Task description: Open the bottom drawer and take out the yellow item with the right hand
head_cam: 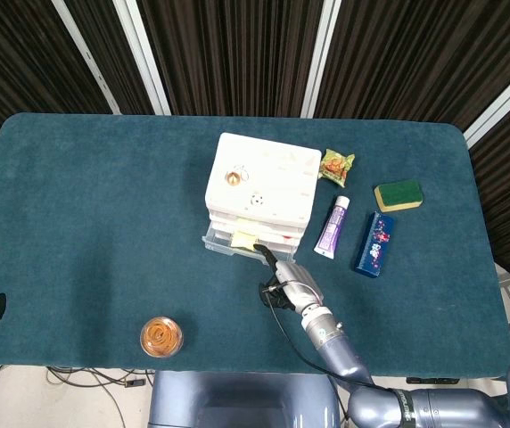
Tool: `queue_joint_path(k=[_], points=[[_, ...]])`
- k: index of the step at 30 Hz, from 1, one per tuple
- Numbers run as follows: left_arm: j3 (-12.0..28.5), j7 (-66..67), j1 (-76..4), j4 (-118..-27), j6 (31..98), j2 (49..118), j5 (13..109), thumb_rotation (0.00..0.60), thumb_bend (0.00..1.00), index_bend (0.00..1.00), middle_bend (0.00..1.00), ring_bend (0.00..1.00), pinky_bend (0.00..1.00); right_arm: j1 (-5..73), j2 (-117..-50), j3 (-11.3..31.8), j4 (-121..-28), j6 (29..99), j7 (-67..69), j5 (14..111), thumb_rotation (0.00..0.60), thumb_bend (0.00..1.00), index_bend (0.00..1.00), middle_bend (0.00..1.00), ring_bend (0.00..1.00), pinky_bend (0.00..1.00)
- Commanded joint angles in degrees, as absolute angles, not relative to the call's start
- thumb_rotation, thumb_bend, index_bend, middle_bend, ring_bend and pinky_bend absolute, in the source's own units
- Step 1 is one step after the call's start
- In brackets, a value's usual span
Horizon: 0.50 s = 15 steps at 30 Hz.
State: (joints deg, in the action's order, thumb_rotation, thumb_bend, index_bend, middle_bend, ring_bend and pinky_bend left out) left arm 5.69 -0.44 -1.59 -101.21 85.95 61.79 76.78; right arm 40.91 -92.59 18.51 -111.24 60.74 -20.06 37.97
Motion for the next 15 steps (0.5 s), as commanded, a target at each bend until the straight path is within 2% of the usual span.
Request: queue_joint_path(k=[1, 15], points=[[5.7, -0.43, -1.6, -101.25, 85.93, 61.77, 76.75, 0.6, 0.4, 0.07, 0.0, 0.0, 0.0, 43.28, -91.99, 19.41, -112.17, 61.65, -22.62, 34.23, 0.6, 0.62, 0.08, 0.98, 1.0, 1.0], [5.72, -0.34, -1.61, -101.38, 85.78, 61.76, 76.51, 0.6, 0.4, 0.07, 0.0, 0.0, 0.0, 48.55, -92.6, 19.97, -111.33, 62.07, -26.05, 26.95, 0.6, 0.62, 0.1, 0.99, 1.0, 1.0]])
